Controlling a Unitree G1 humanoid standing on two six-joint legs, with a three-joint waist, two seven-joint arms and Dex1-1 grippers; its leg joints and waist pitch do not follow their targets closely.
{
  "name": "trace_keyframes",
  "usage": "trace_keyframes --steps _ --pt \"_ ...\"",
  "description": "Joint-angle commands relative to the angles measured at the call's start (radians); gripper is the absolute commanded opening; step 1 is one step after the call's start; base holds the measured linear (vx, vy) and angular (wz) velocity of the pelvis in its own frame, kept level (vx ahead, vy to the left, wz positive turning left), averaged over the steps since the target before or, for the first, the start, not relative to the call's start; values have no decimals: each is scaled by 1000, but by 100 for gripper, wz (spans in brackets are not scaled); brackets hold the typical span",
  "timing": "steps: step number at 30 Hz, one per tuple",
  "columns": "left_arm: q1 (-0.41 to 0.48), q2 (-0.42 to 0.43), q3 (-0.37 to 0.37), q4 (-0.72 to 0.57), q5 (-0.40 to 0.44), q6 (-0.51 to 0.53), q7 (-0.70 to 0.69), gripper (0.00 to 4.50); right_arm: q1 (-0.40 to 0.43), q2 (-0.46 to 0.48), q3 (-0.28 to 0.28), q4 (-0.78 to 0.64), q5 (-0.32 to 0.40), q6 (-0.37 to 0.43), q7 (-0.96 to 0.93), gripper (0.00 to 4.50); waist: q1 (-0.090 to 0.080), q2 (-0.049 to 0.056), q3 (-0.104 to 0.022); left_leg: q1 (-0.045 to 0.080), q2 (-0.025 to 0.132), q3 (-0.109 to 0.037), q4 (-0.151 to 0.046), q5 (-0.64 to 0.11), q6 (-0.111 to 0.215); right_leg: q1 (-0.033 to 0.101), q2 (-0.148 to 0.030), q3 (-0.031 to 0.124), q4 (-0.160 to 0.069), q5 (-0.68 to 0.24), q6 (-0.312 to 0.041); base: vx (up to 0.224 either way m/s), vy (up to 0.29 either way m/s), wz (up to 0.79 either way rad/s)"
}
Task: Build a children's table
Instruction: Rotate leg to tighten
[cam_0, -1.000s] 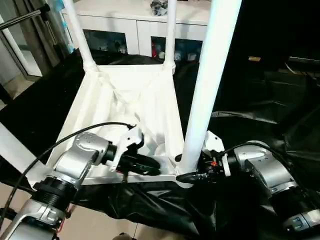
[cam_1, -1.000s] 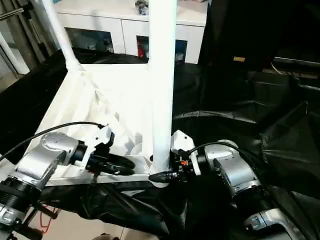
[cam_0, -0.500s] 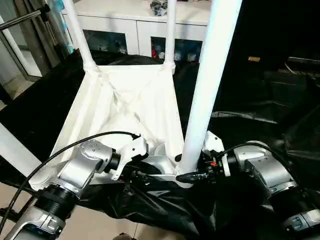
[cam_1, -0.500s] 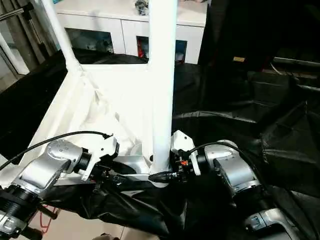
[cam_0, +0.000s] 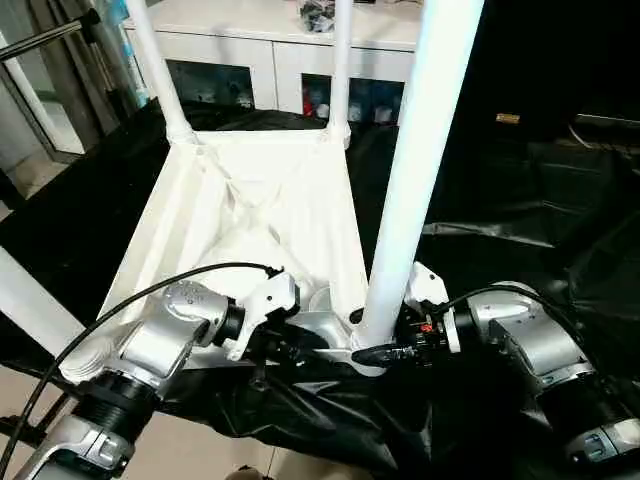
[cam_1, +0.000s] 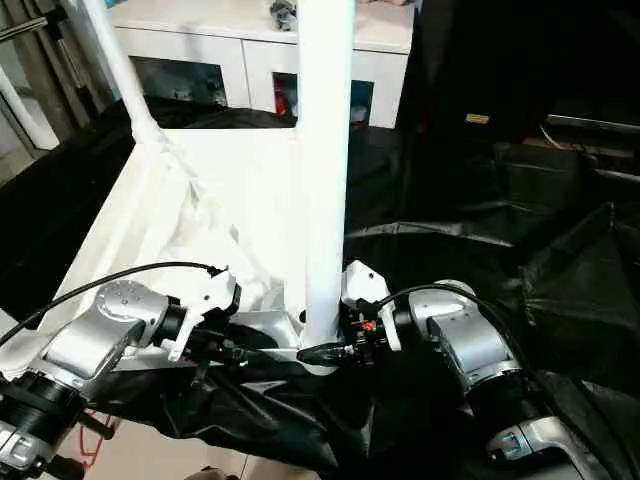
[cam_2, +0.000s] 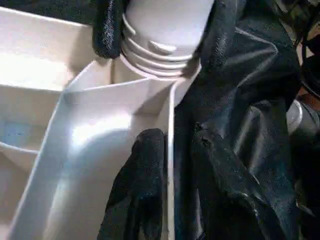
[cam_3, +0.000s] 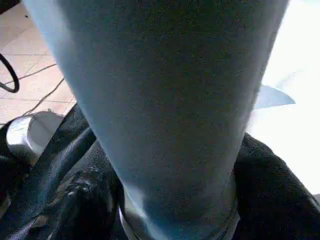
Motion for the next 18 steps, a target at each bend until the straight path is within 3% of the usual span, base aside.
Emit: trace_keyframes --steps 1,10,18 --pt "17 9 -7 -1 -12 16 -11 72 6 -5 19 -9 -14 -1 10 266 -3 -5 -66 17 10 7 -64 -203 57 50 -24 19 -58 -79 -270 0 0 0" --pt "30 20 -3 -4 -9 18 0 1 4 -4 20 -9 -13 8 4 266 -5 -4 -66 18 10 7 -64 -204 57 49 -24 19 -57 -66 -274 0 0 0" --pt "41 12 6 -5 -4 7 46 0 -3 10 5 2 -11 20 -41 266 -6 -3 -66 19 10 7 -64 -214 53 49 -24 19 -58 -76 -272 0 0 0"
